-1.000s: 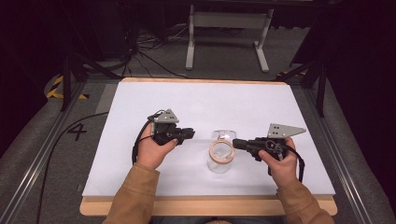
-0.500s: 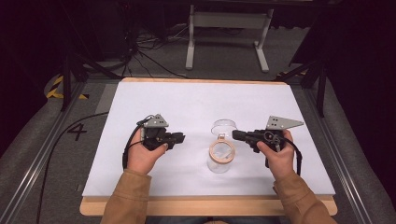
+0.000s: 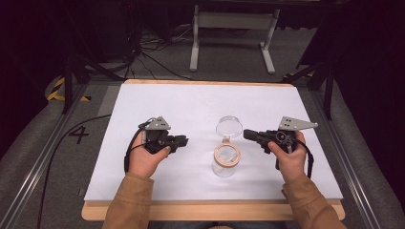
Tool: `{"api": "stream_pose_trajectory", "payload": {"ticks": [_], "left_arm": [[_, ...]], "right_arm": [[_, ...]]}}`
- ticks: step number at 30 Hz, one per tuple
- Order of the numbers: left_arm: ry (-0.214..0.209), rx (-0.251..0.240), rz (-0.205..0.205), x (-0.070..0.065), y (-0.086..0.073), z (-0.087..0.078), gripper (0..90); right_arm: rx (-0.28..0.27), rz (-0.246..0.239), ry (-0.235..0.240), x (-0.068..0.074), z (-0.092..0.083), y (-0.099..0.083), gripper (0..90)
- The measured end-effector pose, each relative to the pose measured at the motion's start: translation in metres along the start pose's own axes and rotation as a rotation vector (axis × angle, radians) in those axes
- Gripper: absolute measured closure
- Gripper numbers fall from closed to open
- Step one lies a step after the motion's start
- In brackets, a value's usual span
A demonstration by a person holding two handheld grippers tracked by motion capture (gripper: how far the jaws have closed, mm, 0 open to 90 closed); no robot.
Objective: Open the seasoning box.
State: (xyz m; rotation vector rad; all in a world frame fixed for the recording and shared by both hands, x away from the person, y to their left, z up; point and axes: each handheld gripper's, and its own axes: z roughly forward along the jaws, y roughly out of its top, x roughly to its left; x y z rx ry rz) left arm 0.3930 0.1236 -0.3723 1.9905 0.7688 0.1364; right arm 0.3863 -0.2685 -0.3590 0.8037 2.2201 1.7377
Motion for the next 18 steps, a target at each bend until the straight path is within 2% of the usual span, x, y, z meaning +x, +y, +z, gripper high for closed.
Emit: {"api": "stream_pose_trajectory", "payload": {"ticks": [1,4,8,18], "left_arm": [[0.000,-0.014,-0.015,0.000,0.000,0.000,78.7],[0.009,-0.006,-0.012,0.001,0.001,-0.004,78.6],[0.023,-0.009,-0.036,0.005,0.001,-0.007,79.3],[0.062,-0.008,-0.049,0.012,-0.001,-0.015,79.0]], "right_arm": [[-0.003,0.000,-0.003,0.000,-0.002,0.001,90.0],[0.002,-0.005,-0.015,-0.001,-0.007,0.002,90.0],[0.003,-0.015,-0.044,-0.004,-0.018,0.004,89.9],[0.030,-0.022,-0.122,-0.013,-0.043,0.006,88.1]]}}
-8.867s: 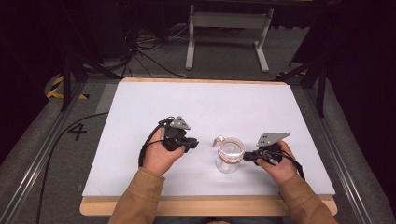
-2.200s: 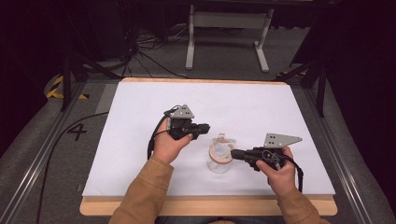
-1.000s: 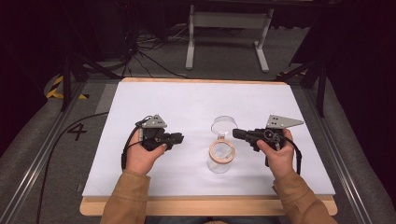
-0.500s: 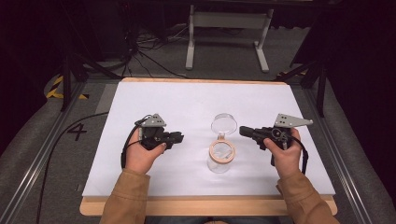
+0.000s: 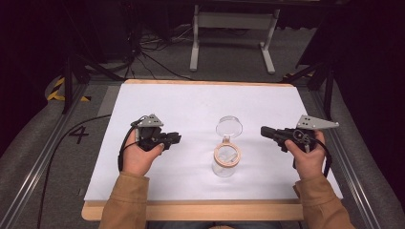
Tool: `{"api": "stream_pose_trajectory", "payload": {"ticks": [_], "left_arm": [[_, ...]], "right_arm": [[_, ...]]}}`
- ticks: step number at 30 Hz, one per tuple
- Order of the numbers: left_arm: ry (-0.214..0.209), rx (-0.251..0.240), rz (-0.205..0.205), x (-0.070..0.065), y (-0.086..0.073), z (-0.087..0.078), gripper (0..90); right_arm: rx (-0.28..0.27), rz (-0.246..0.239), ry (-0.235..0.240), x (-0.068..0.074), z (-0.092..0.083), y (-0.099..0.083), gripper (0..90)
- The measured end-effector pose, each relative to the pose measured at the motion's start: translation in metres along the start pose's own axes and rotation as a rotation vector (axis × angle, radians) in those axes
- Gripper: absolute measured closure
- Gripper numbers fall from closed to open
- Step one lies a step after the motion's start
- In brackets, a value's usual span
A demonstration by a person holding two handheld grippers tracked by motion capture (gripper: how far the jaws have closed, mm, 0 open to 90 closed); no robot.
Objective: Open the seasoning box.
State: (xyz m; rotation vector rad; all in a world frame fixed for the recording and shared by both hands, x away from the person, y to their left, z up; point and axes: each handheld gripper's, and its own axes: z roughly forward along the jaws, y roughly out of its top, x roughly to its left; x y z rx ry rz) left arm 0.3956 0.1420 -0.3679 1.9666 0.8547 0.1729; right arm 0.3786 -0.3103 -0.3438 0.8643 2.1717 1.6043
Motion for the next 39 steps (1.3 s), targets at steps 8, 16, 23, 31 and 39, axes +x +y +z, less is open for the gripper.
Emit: {"api": "stream_pose_trajectory", "payload": {"ticks": [8,16,23,31,39], "left_arm": [[0.017,0.002,-0.025,0.009,-0.001,-0.006,77.7],[0.053,0.034,-0.052,0.017,-0.004,-0.004,76.7],[0.113,0.075,-0.090,0.034,-0.013,-0.005,76.1],[0.145,0.093,-0.125,0.050,-0.027,0.005,76.1],[0.156,0.129,-0.152,0.057,-0.037,0.016,76.0]], "right_arm": [[0.079,-0.017,-0.078,-0.014,-0.016,-0.003,80.6],[0.133,-0.017,-0.207,-0.033,-0.036,-0.009,74.4],[0.191,0.041,-0.281,-0.053,-0.047,-0.022,69.4],[0.230,0.105,-0.347,-0.076,-0.044,-0.045,55.3],[0.294,0.120,-0.369,-0.088,-0.035,-0.063,51.6]]}}
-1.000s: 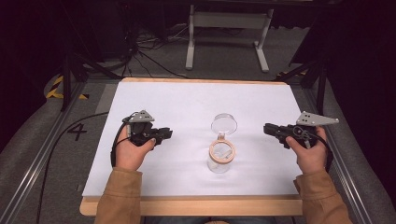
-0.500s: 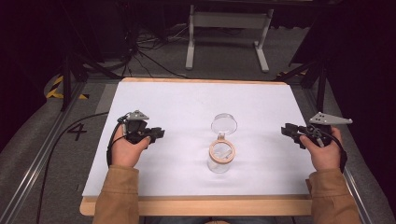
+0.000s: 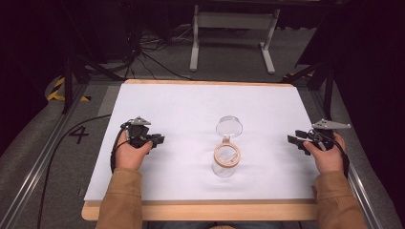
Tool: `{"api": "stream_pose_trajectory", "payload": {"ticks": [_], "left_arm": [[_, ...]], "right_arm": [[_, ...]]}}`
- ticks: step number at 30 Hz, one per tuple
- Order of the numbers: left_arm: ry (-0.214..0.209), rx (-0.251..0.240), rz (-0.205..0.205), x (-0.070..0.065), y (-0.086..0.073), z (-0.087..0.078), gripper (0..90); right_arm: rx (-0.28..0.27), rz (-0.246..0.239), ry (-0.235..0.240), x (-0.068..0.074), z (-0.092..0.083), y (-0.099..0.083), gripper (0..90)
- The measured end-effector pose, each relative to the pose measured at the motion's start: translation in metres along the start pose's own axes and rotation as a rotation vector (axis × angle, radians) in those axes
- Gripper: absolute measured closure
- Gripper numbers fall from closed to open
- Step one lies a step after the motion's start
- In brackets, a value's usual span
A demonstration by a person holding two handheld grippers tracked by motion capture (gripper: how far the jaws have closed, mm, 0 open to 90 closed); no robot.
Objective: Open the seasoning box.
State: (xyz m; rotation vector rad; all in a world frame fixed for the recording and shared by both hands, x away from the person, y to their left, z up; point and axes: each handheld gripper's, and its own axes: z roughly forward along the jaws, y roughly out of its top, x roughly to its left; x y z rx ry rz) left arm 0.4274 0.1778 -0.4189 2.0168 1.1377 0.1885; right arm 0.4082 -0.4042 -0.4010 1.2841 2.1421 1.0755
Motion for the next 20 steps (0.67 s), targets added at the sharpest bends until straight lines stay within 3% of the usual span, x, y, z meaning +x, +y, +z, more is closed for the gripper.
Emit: {"api": "stream_pose_trajectory", "payload": {"ticks": [5,11,20], "left_arm": [[0.003,0.025,-0.007,0.001,-0.003,0.008,75.4],[0.005,0.045,0.012,0.000,-0.003,0.012,75.0],[-0.001,0.048,0.029,-0.004,-0.002,0.013,74.1]], "right_arm": [[0.063,-0.009,-0.012,0.000,0.015,-0.009,51.5],[0.098,-0.024,-0.013,0.005,0.025,-0.013,51.4],[0.101,-0.058,-0.025,0.008,0.029,-0.014,50.9]]}}
